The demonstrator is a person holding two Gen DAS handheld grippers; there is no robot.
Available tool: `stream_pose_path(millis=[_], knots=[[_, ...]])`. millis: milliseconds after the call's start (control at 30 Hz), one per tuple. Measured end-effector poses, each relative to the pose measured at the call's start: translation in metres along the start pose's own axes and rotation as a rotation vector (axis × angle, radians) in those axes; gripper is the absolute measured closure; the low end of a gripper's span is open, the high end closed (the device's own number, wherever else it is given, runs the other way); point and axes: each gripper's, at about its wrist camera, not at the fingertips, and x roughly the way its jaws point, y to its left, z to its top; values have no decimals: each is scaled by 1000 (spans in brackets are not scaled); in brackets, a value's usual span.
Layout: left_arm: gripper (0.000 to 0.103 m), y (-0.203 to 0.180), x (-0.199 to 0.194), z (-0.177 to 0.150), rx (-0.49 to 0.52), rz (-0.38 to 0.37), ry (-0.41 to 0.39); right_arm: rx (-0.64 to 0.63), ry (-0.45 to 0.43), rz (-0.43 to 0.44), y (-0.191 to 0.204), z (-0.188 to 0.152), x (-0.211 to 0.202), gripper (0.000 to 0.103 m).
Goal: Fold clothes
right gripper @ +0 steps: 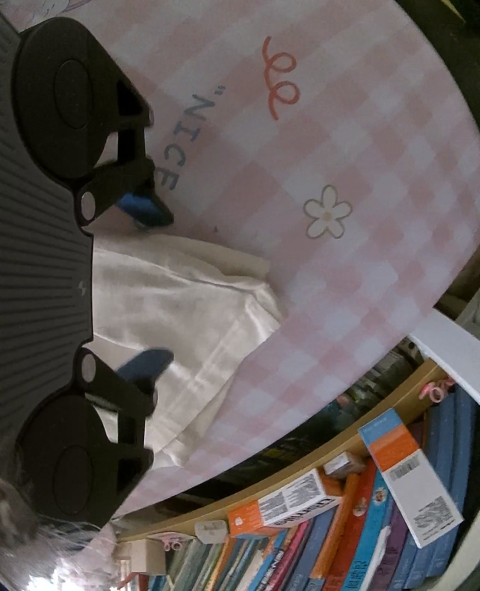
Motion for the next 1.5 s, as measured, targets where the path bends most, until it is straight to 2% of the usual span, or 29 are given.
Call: stream_pose_path(millis=[33,67,167,567,800,1067,1333,1500], knots=[[93,0,0,-1,2,0,0,14,7,6,-2,-2,1,70],[93,-1,-1,-1,4,0,0,34,9,23,-4,-3,1,84],[94,-4,-2,-2,21,-3,-8,112,-19,53,-19,-10,-5,93],[94,-51,7,-2,161,-43,-11,262,-159,90,-86,-58,-41,95],[94,-93,29,-11,237,-48,-6,313,-229,129,-138,-104,-55,95],[94,-158,81,-35,277,-25,-21,366,-309,173,-218,-178,-57,95],[94,-214,146,-67,291,57,-20,364,-390,237,-286,-243,-48,95],[94,-241,188,-95,322,110,9,380,-420,281,-320,-276,-38,95]])
